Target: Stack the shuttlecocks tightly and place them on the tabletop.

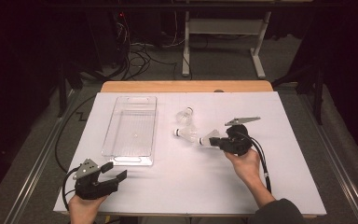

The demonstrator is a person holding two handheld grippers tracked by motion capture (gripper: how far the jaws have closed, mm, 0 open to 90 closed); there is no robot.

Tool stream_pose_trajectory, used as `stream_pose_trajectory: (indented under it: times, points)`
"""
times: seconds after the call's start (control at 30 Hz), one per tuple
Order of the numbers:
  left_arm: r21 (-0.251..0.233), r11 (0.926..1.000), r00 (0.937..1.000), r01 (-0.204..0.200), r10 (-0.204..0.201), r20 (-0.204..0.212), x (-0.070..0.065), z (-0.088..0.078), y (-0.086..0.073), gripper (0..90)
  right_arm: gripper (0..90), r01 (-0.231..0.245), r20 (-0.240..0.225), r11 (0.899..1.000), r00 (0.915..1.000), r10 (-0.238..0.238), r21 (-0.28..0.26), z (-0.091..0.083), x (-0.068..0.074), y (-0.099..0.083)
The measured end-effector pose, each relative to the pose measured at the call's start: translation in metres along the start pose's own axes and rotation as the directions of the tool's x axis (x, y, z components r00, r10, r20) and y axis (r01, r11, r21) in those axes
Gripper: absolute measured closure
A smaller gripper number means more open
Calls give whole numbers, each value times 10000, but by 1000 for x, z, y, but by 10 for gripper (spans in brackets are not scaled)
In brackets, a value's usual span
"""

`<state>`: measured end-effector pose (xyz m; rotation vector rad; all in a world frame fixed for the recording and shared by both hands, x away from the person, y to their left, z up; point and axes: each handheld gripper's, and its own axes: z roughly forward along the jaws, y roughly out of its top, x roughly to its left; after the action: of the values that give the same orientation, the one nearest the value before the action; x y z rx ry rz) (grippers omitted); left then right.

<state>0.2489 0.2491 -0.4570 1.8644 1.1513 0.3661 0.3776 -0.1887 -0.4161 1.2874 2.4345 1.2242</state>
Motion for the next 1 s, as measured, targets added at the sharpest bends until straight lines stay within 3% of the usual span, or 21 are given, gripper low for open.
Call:
stream_pose_trajectory:
  times: [0.47,1.0]
  points:
    - [81,9999,9999,-77,78,-97,0,1,0,334,900,-133,11,9998,9999,133,-152,10,-3,17]
    - [113,9999,9999,-112,113,-63,-1,1,0,333,900,-309,-279,9992,9992,302,-243,30,-1,22]
